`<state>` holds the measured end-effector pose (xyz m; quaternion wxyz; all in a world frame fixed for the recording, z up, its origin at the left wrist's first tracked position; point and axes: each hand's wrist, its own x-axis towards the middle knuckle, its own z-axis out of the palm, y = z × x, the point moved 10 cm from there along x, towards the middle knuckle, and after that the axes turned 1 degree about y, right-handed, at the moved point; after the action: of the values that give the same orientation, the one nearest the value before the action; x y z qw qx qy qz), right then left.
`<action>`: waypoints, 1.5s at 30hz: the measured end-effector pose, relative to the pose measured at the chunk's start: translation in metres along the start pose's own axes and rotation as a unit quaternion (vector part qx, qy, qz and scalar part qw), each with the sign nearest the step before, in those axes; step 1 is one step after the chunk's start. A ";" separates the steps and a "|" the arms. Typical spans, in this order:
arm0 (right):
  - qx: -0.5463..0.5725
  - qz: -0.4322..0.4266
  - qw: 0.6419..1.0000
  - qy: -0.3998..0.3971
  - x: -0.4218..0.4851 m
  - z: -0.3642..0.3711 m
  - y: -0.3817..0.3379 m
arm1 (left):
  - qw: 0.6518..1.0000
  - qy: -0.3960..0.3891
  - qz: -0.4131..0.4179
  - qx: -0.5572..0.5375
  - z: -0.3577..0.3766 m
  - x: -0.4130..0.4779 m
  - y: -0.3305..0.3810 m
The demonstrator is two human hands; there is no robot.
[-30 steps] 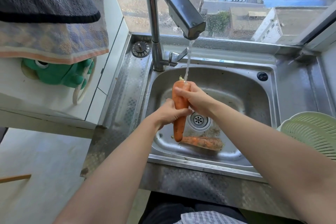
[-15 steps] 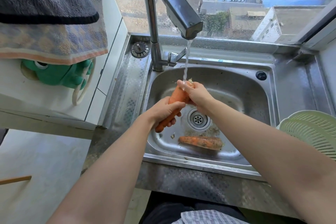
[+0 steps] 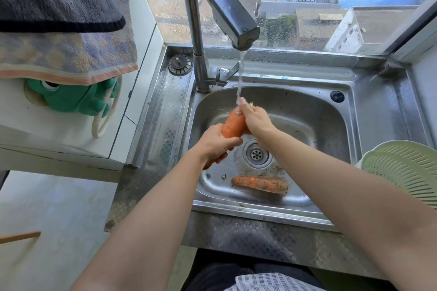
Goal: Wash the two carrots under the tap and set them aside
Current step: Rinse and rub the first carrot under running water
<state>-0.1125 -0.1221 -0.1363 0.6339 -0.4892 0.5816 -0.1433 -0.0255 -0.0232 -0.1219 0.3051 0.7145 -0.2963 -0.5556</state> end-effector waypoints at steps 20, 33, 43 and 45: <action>0.040 -0.035 0.996 -0.070 -0.003 0.004 0.000 | 0.999 0.027 0.000 0.024 -0.005 0.004 0.000; 0.057 -0.057 0.989 -0.126 -0.010 0.019 -0.007 | 0.999 0.021 -0.028 -0.012 -0.009 0.000 0.000; 0.060 -0.052 0.987 -0.141 -0.002 0.016 -0.005 | 0.999 0.008 -0.045 0.007 -0.007 0.001 -0.003; 0.048 -0.050 0.996 -0.064 -0.002 0.009 -0.009 | 0.999 0.007 -0.040 0.000 -0.003 0.002 0.001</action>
<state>-0.1019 -0.1206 -0.1292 0.6849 -0.4946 0.5069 -0.1711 -0.0218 -0.0250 -0.1214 0.2846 0.7296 -0.2648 -0.5626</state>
